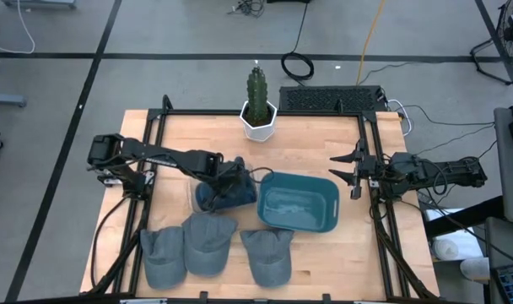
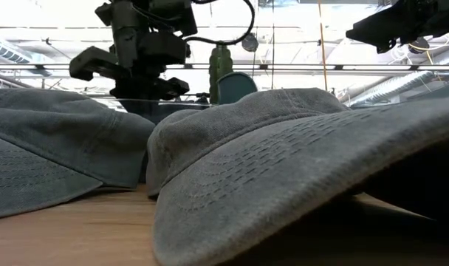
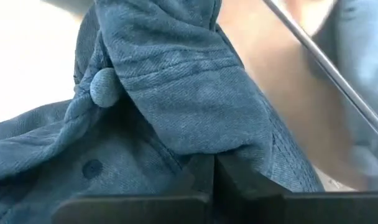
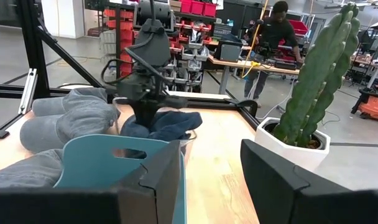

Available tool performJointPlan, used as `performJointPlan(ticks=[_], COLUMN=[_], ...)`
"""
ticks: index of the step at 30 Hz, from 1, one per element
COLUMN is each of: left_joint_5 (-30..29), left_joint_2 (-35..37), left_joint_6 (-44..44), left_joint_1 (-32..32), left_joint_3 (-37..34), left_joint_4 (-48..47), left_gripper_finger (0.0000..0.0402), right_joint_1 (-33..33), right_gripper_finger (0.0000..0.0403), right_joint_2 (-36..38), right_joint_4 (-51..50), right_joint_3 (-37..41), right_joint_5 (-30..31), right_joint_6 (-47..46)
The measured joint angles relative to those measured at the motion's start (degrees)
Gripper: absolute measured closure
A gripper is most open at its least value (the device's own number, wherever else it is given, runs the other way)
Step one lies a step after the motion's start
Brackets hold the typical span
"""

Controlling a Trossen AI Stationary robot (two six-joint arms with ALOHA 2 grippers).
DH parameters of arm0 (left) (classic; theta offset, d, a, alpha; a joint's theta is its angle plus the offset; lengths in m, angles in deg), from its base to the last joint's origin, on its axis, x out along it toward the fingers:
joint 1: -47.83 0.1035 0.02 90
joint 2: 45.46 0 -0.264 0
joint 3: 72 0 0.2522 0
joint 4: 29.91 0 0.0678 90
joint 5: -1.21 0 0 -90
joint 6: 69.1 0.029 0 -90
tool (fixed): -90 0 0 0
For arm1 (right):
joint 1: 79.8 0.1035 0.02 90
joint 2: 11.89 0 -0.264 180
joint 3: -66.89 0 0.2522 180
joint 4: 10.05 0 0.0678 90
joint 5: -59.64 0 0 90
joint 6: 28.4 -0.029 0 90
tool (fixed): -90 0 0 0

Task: Pick & Place hat
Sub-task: Put the blue cap into the transparent bin

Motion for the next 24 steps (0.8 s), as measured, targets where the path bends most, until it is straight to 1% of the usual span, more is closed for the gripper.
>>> performJointPlan(ticks=[6, 12, 17, 21, 24], left_joint_5=[4.5, 6.4, 2.6, 2.7, 2.3], left_joint_2=[1.4, 1.9, 2.3, 4.1, 6.7], left_joint_6=[2.3, 2.8, -0.5, -2.7, -5.1], left_joint_1=[0.0, 0.0, -0.1, -0.2, -0.7], left_joint_3=[-0.3, -0.4, -0.4, -0.5, -0.6], left_joint_4=[-0.3, 0.2, 2.4, 2.3, 2.5], left_gripper_finger=[0.0385, 0.0396, 0.0373, 0.0366, 0.0365], right_joint_1=[0.0, 0.0, 0.0, 0.0, 0.0], right_gripper_finger=[0.0248, 0.0248, 0.0248, 0.0248, 0.0248], right_joint_2=[0.0, 0.0, 0.0, 0.0, 0.0], right_joint_4=[0.0, 0.0, 0.0, 0.0, 0.0], right_joint_3=[0.0, 0.0, 0.0, 0.0, 0.0], right_joint_5=[0.0, 0.0, 0.0, 0.0, 0.0], right_joint_6=[0.0, 0.0, 0.0, 0.0, 0.0])
